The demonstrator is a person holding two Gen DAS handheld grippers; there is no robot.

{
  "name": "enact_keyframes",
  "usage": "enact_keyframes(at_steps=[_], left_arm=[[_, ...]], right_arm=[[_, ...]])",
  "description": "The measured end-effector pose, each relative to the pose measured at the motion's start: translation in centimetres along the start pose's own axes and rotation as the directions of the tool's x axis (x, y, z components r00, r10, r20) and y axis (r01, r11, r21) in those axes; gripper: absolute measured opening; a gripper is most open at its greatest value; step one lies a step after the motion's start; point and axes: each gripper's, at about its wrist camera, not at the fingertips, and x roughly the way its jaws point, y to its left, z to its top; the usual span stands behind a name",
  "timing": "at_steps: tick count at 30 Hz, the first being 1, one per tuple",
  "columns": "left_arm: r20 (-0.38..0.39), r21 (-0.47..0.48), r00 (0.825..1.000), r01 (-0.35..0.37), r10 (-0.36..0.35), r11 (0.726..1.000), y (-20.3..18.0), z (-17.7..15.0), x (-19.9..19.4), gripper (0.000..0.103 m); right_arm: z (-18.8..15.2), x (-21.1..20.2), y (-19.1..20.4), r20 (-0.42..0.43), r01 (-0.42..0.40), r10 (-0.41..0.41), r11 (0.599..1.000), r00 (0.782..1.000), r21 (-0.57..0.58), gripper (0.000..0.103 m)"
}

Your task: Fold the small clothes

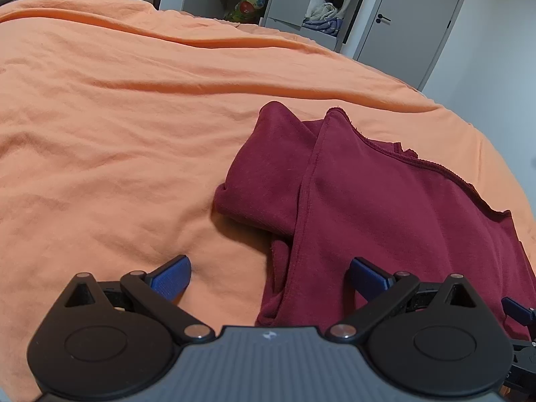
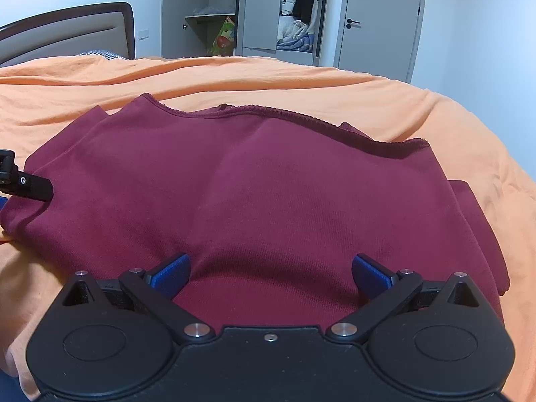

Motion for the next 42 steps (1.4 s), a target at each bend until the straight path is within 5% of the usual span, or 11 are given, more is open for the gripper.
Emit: enact_keyframes(at_steps=[14,42], left_arm=[[0.021,-0.019,0.998,0.054,-0.054,0.998,-0.3,1.8,1.6,0.103],[0.002,0.050,1.000,0.000,0.000,0.999,-1.4,1.7,2.6,0.103]], right_arm=[[0.0,0.0,-0.1,0.000,-0.001,0.001,1.000,1.000,0.001,0.103],[-1.1,-0.2,0.0,0.051,0.006,-0.006,1.000,0.999,0.004,0.103]])
